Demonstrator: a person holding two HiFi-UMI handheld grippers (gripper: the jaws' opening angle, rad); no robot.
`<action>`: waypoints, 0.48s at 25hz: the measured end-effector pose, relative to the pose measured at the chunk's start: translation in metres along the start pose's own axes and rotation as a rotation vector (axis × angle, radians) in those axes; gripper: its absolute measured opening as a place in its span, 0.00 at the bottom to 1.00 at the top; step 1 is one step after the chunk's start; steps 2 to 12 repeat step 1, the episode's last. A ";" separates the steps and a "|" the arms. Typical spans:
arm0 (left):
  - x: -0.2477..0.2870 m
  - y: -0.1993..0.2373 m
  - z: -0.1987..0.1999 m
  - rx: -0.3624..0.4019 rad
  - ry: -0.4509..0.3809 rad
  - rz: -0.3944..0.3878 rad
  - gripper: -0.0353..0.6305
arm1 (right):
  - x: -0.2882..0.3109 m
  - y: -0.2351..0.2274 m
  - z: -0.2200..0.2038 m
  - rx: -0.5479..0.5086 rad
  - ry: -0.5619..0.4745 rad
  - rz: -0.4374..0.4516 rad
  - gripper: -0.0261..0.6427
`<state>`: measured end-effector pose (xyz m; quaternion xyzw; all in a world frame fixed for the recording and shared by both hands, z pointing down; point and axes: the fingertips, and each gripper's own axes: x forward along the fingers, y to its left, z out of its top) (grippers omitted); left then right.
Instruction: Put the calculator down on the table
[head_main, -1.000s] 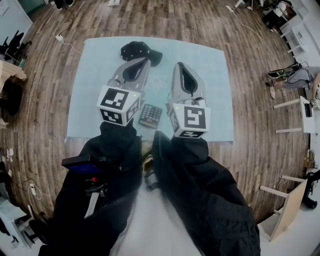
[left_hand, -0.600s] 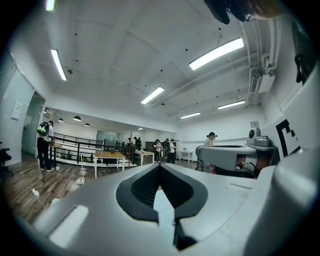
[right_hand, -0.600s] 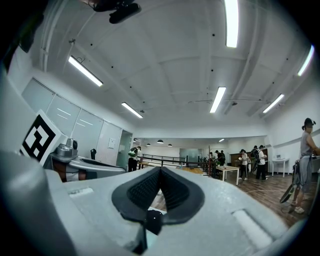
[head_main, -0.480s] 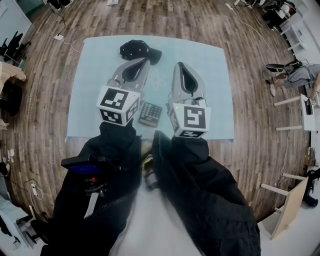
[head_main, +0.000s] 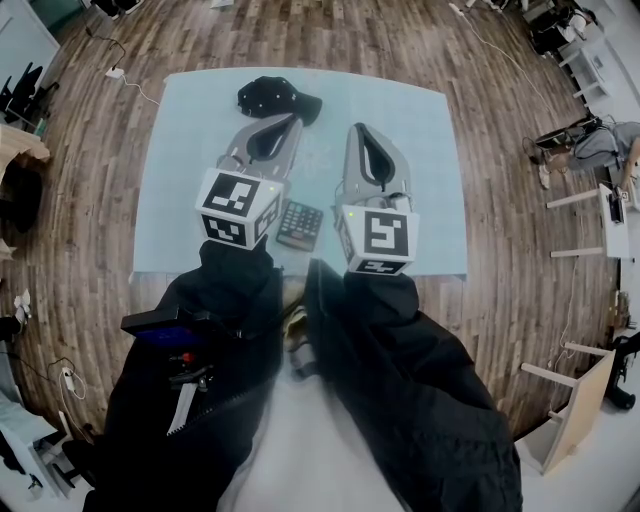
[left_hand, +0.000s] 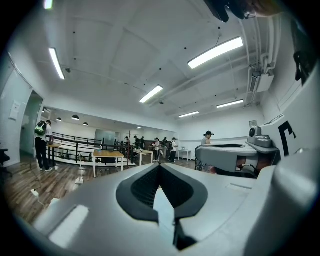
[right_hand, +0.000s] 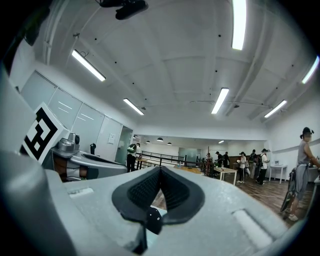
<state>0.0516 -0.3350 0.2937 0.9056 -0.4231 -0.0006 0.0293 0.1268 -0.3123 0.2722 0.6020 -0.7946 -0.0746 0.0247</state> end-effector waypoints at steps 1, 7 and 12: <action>0.000 -0.001 0.000 0.000 -0.001 -0.003 0.06 | 0.000 0.000 0.000 -0.006 0.002 -0.002 0.03; 0.000 -0.001 0.000 0.000 -0.001 -0.003 0.06 | 0.000 0.000 0.000 -0.006 0.002 -0.002 0.03; 0.000 -0.001 0.000 0.000 -0.001 -0.003 0.06 | 0.000 0.000 0.000 -0.006 0.002 -0.002 0.03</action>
